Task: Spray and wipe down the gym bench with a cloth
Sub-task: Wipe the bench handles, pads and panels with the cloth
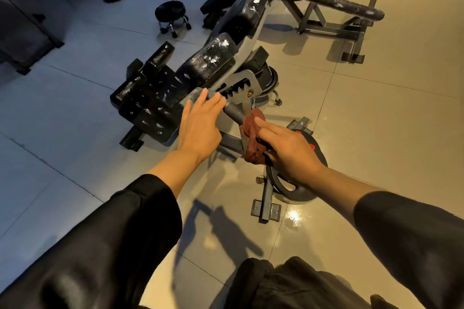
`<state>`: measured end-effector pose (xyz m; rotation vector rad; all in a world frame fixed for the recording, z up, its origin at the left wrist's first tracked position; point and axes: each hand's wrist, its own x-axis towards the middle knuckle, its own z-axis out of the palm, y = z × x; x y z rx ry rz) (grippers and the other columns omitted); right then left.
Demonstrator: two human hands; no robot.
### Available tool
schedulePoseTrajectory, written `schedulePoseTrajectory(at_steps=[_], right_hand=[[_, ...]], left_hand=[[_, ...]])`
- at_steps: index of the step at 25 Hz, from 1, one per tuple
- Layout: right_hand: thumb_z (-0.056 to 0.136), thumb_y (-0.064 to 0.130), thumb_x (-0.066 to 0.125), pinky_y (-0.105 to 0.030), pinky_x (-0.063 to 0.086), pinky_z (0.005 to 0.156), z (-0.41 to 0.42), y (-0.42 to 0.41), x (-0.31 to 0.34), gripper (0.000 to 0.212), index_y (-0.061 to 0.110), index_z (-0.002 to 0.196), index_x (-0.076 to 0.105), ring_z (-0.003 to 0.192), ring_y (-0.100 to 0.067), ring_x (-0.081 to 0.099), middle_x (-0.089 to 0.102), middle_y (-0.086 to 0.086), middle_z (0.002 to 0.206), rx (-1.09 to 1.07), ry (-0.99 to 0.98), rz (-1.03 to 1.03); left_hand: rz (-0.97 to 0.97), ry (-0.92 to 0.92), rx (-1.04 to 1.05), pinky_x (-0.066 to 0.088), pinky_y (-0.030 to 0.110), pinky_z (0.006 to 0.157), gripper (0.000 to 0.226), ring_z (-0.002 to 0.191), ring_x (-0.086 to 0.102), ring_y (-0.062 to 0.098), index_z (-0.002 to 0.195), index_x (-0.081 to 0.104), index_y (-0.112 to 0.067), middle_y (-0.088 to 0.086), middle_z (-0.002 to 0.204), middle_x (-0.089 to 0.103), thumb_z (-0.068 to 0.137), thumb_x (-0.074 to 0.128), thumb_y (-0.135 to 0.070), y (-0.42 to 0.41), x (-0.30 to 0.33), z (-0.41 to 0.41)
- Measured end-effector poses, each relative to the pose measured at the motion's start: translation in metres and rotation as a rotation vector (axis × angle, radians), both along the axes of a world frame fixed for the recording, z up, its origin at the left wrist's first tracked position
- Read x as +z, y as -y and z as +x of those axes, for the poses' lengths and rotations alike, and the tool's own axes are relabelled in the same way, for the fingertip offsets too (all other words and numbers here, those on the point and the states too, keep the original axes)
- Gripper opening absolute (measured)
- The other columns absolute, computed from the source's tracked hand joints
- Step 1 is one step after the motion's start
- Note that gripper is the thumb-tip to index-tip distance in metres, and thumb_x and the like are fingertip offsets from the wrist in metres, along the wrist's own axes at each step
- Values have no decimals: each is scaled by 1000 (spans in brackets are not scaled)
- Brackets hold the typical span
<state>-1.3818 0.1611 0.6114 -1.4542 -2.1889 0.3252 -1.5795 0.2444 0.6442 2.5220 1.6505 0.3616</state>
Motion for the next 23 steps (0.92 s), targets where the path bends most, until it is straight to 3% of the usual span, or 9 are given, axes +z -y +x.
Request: schedulePoseTrajectory(at_steps=[2,4,7,12,15,19,23], right_hand=[[79,14,57,-39,53,84,-4,-6,2,25,11,103,61,110,-32,61,61,-8,129,-75,-28,-28],[76,10,68,-36,48,76,-14,-27,8,29,11,104,59,99,-30,60,62,-6,117,-134,-43,-69],[76,8,67,-42,47,76,-39,-65,21,31,11,105,56,97,-32,59,62,-7,109,-121,-62,-72],[73,3,68,-47,52,81,-38,-70,18,51,8,123,56,107,-37,61,63,-14,120,11,-30,-14],[71,1,71,-47,55,81,-27,-57,13,59,1,127,56,105,-39,63,65,-20,117,81,15,24],[64,-4,78,-52,50,95,-15,-41,3,71,2,131,55,116,-42,58,60,-20,128,104,116,-32],[63,-4,81,-50,46,101,13,-12,-9,72,3,130,57,118,-40,57,60,-20,128,119,92,-42]], left_hand=[[14,16,-1,-4,44,118,71,149,9,22,145,40,-20,-1,155,33,81,54,7,2,2,4],[21,49,-1,-9,39,117,72,149,9,19,146,39,-19,-1,155,32,81,52,8,3,1,3],[11,68,-2,-11,37,117,75,149,7,16,148,35,-18,-2,156,29,79,50,9,1,-1,0],[-2,64,8,-11,42,119,77,149,7,15,149,33,-21,-4,156,29,80,50,8,3,-1,-1],[3,25,11,-14,38,116,76,149,6,15,149,33,-21,-4,157,28,80,52,6,7,0,0],[19,-38,45,-11,39,117,77,149,3,17,151,27,-19,-2,159,21,82,53,3,15,1,10],[68,24,96,-7,36,117,70,148,9,17,150,30,-15,4,158,24,85,53,1,57,-6,36]])
